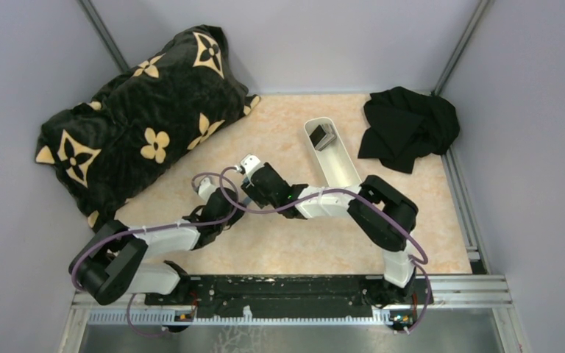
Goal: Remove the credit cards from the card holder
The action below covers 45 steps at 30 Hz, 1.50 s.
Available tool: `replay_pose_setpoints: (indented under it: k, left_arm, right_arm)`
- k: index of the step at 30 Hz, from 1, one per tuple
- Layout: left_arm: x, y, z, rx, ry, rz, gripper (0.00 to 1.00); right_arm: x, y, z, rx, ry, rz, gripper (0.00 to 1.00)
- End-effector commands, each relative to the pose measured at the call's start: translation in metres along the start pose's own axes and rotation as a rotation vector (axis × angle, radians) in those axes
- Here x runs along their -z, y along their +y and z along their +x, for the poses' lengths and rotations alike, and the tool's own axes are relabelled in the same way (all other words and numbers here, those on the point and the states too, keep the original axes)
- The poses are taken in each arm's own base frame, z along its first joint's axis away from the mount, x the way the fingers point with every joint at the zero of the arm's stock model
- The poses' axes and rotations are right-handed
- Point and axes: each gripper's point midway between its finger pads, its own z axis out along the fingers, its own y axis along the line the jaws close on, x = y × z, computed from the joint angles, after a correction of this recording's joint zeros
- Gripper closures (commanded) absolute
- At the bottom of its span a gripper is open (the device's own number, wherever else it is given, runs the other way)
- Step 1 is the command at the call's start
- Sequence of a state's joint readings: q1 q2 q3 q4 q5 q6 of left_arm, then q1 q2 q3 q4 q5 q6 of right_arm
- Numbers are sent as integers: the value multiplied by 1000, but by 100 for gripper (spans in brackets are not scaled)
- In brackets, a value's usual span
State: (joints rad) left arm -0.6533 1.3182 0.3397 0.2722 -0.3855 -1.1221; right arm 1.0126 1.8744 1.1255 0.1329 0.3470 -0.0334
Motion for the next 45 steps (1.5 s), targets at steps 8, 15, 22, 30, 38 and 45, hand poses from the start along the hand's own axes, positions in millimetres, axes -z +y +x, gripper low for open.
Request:
replay_pose_setpoints:
  k: [8,15,22,30,38,45]
  left_arm:
    - [5,7,-2,-20,3,-2,100]
    - [7,5,-4,-23,2,8,100]
    - [7,8,-3,-32,6,2,100]
    - [7,8,-2,-40,14,4,100]
    - [6,8,1,-46,26,11,100]
    - [6,6,2,-51,31,20,100]
  right_arm:
    - [-13,3,-2,42,-17,19,40]
    - [-19,-9,5,77,12,97,40]
    - [-19,-15,-6,80,-11,127,41]
    - [-21,-28,-21,73,-36,163,41]
    - [-24,-39,-27,43,-49,166,41]
    - [-26,-46,-39,21,-68,165,41]
